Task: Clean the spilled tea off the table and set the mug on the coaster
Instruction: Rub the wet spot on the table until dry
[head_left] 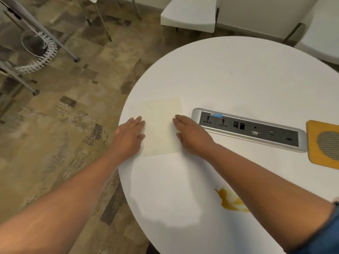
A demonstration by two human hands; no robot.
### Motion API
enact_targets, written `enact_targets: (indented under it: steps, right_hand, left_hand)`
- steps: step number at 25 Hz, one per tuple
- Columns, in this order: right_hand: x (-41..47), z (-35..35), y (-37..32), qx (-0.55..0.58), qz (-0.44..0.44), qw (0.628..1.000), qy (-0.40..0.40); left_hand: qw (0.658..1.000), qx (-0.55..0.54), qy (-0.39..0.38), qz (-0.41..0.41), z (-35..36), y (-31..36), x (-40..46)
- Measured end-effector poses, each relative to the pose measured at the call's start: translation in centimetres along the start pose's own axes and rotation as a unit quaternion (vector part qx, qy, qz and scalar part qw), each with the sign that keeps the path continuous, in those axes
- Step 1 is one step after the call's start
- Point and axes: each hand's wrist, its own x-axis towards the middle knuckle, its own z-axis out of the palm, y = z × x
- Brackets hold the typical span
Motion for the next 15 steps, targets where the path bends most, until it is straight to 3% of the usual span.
enact_targets:
  steps: [3, 6, 9, 12, 15]
  right_hand:
    - [2.7, -0.4, 0.1, -0.034, 0.016, 0.999, -0.027]
    - [3.0, -0.7, -0.7, -0.094, 0.01, 0.996, 0.004]
    - [1.2, -1.5, -1.2, -0.068, 0.011, 0.996, 0.051]
    - [-1.3, -3.8, -1.8, -0.041, 0.01, 0.999, 0.026]
    - [-3.4, -6.2, -2.4, -0.045, -0.007, 0.999, -0.013]
  left_hand:
    - [0.999, -0.036, 0.023, 0.009, -0.2, -0.6, 0.2]
    - [0.994, -0.059, 0.087, 0.023, -0.8, -0.4, -0.1]
    - [0.989, -0.087, 0.119, 0.03, -1.6, 0.3, -1.1]
    - [0.984, -0.155, 0.059, 0.058, -3.3, 2.0, -1.9]
    - [0.987, -0.108, 0.003, 0.116, -5.3, 4.9, -2.5]
